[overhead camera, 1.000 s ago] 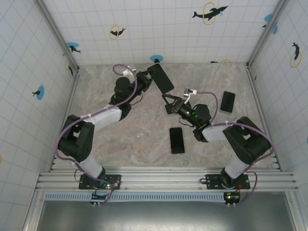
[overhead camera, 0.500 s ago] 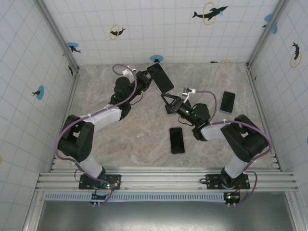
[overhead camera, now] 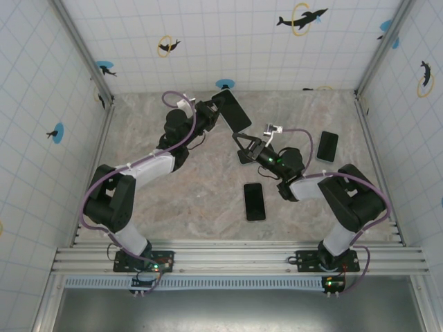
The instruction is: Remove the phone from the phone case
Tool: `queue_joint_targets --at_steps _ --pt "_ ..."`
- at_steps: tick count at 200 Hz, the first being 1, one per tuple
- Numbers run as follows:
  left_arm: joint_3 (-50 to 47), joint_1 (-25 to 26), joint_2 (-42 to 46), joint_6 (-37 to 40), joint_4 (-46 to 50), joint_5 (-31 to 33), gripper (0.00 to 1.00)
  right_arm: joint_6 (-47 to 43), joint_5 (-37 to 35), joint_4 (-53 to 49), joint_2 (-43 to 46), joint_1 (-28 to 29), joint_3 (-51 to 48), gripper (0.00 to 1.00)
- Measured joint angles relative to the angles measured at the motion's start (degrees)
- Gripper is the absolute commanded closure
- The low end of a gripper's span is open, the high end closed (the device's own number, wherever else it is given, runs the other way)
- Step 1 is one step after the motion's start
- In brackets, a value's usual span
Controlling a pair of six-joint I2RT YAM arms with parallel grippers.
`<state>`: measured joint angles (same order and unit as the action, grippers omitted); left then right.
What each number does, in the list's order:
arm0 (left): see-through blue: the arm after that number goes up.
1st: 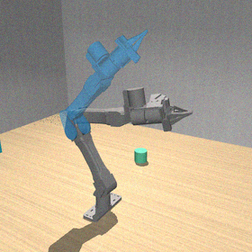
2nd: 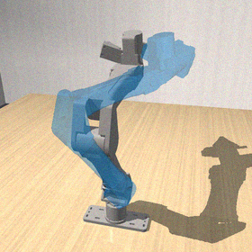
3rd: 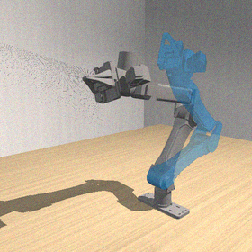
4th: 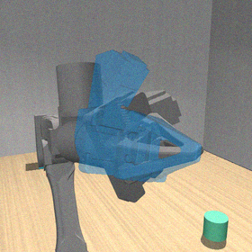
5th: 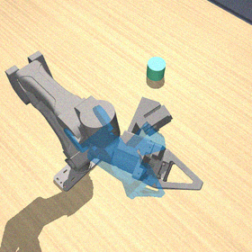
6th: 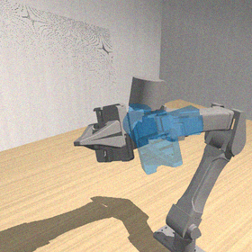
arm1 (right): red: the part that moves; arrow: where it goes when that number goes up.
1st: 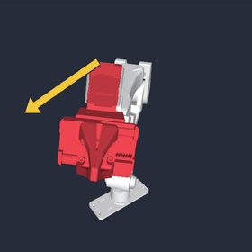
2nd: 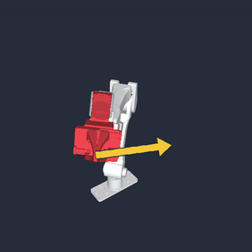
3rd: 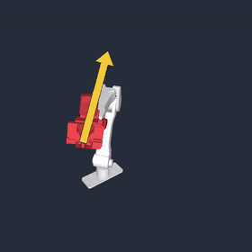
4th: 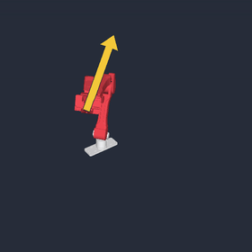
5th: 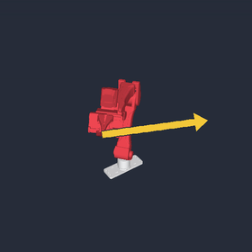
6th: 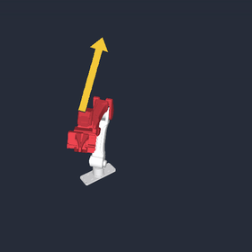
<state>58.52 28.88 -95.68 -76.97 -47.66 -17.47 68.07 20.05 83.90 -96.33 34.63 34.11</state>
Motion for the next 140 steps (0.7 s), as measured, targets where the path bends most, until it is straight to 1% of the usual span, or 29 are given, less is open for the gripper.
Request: queue_joint_targets --at_steps 41,73,108,115,124,140 --pt "0.0 0.0 0.0 -1.7 1.2 0.0 1.0 -6.0 2.0 -2.8 0.7 -0.7 0.0 1.0" --pt "0.0 0.2 0.1 -2.4 2.1 -1.1 1.0 -11.0 2.5 -8.6 1.1 -1.2 0.1 1.0" --pt "0.0 0.2 0.1 -2.2 3.1 -1.4 1.0 -12.9 3.3 -11.1 2.1 -1.6 0.2 1.0" --pt "0.0 0.2 0.1 -1.8 3.3 -1.4 1.0 -12.9 3.7 -11.4 2.3 -1.8 0.2 0.95" --pt "0.0 0.3 0.1 -1.0 3.7 -1.5 1.0 -12.9 4.3 -11.7 2.4 -2.0 0.2 0.87" --pt "0.7 0.3 0.1 1.3 5.1 -2.3 1.0 -12.9 5.5 -12.7 3.2 -2.6 -0.1 0.78"
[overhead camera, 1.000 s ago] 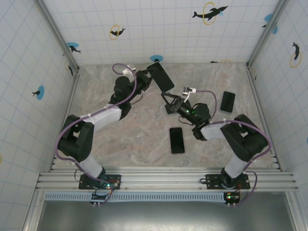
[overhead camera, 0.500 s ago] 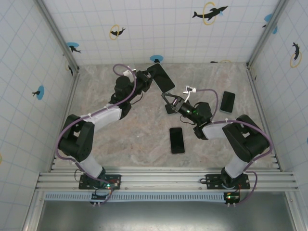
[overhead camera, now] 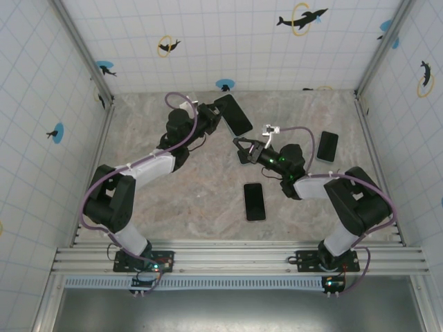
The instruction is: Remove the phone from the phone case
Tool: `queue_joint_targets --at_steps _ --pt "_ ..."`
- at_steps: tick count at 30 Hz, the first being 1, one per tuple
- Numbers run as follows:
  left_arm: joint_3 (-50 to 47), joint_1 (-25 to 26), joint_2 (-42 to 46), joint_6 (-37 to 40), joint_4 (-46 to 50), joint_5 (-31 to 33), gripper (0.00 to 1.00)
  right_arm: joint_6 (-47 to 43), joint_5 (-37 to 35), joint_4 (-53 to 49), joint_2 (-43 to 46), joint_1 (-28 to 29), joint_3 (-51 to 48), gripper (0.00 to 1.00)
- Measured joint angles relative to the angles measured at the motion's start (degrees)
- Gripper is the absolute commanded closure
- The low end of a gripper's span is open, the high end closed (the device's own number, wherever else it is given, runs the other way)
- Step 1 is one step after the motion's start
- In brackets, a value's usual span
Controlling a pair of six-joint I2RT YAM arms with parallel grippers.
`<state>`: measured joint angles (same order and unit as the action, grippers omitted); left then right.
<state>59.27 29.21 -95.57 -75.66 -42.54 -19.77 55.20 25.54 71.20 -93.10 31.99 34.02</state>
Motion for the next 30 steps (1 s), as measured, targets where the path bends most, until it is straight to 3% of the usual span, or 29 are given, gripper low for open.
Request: queue_joint_targets --at_steps 6,10,14,19,30 --pt "3.4 -0.7 0.1 7.8 4.0 -5.9 1.0 -1.8 4.5 -4.2 4.0 -3.7 -1.1 0.56" --pt "5.3 -2.4 0.2 12.2 5.4 -12.7 1.0 -6.2 9.0 -10.1 7.6 -7.2 -1.1 0.5" --pt "7.7 -3.5 0.2 17.8 6.7 -20.3 1.0 -14.3 13.2 -19.2 10.6 -9.5 -0.7 0.5" --pt "8.2 -4.2 0.2 25.1 5.4 -30.5 1.0 -31.5 20.3 -37.2 13.1 -9.9 5.2 0.52" --pt "8.2 -4.2 0.2 37.4 5.1 -43.3 1.0 -60.3 31.6 -55.2 15.5 -9.4 10.1 0.6"
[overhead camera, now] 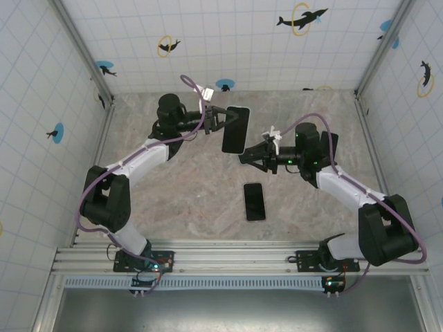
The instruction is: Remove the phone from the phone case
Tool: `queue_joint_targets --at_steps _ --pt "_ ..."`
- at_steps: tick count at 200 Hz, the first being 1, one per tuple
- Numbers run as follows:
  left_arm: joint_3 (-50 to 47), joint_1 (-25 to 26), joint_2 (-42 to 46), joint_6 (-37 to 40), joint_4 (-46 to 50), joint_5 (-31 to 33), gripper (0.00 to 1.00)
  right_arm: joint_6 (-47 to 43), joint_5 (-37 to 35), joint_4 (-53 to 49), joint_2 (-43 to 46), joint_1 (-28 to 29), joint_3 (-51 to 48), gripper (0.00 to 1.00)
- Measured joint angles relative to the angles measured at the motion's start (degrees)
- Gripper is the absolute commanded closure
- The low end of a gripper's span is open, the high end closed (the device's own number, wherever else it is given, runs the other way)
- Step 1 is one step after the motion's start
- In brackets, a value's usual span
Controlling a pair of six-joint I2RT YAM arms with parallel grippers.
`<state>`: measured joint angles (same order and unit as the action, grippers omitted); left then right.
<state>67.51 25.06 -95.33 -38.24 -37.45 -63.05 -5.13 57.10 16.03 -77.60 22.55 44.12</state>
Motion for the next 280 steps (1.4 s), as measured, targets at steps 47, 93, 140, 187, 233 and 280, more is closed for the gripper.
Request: queue_joint_targets --at_steps 47,93,140,187,233,280 --pt "-0.1 0.0 0.2 1.2 -0.3 -2.6 1.0 -6.4 1.9 -2.0 -1.0 1.4 1.6 0.64" --pt "-0.4 0.0 0.9 0.9 -0.6 -3.0 1.0 -7.8 3.0 -2.2 -4.4 1.9 4.6 0.7" --pt "-0.9 0.0 1.4 0.9 -0.8 -3.0 1.0 -7.9 4.2 -2.1 -5.7 2.6 5.4 0.78" --pt "-1.2 0.0 1.4 0.5 -2.6 -4.1 1.0 -7.5 5.7 -2.6 -7.4 2.6 6.7 0.87" --pt "-1.2 -0.1 1.4 0.1 -4.0 -5.0 1.0 -8.0 6.4 -3.1 -8.1 2.8 7.5 0.96" --pt "-1.9 -0.4 1.4 -2.5 -4.1 -5.2 1.0 -13.5 2.7 -6.7 -7.8 4.3 8.3 0.99"
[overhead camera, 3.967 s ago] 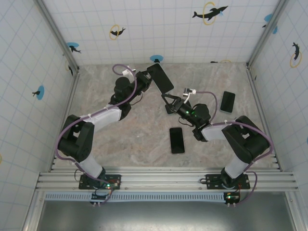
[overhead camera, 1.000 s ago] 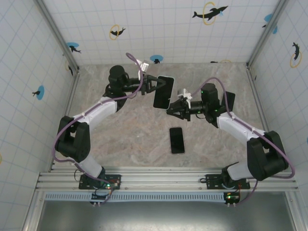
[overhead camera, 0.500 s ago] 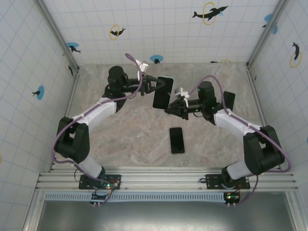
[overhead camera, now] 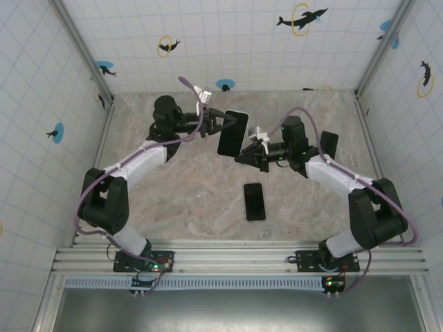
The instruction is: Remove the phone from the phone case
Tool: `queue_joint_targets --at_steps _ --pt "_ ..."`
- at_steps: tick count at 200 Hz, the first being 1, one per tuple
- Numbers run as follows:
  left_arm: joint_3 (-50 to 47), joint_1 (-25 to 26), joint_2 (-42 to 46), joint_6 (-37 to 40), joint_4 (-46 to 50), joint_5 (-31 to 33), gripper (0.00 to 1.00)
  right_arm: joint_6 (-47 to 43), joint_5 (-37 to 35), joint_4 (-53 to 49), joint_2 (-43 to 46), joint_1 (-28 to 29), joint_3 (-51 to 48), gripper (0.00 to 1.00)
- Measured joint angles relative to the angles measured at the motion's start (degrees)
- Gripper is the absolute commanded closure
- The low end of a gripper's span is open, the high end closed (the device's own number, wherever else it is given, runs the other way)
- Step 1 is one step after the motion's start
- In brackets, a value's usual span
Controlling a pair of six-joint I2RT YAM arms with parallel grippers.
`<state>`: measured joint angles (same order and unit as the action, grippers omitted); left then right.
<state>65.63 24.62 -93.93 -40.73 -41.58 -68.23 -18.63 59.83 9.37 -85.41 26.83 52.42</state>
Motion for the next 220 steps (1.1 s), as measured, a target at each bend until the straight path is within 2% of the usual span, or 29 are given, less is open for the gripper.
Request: queue_joint_targets --at_steps 23,46,71,83,99,110,121,171,220 --pt "-0.8 -0.2 0.3 -2.8 1.3 0.8 1.0 -5.2 -5.9 -2.5 0.4 1.3 0.2 0.99" --pt "-1.5 0.0 1.0 -4.2 1.7 2.4 1.0 -6.7 -10.2 -2.3 0.9 1.6 0.2 1.0" --pt "-1.5 0.3 2.0 -4.3 1.8 3.6 1.0 -5.4 -11.0 -0.3 1.7 1.4 -0.1 0.99" --pt "-1.5 0.5 2.6 -4.1 2.3 4.4 1.0 -4.0 -10.4 1.5 1.9 1.3 -0.7 0.93" --pt "-1.5 0.8 3.0 -3.0 3.0 5.2 1.0 -0.2 -8.9 5.6 2.7 0.9 -2.9 0.81" --pt "-1.5 0.9 3.1 -2.7 3.3 6.1 1.0 3.0 -7.3 9.5 3.2 0.5 -4.8 0.65" --pt "-1.5 1.0 3.1 -3.0 4.0 6.8 1.0 6.7 -6.1 13.8 3.5 0.3 -6.2 0.61" --pt "-1.8 1.2 3.1 -9.9 -0.9 9.6 1.0 20.8 -4.4 23.7 3.5 -0.3 -7.0 0.6" --pt "-6.5 1.3 2.5 -22.0 -13.4 16.0 1.0 37.4 -7.4 33.6 3.5 -0.3 -10.0 0.6"
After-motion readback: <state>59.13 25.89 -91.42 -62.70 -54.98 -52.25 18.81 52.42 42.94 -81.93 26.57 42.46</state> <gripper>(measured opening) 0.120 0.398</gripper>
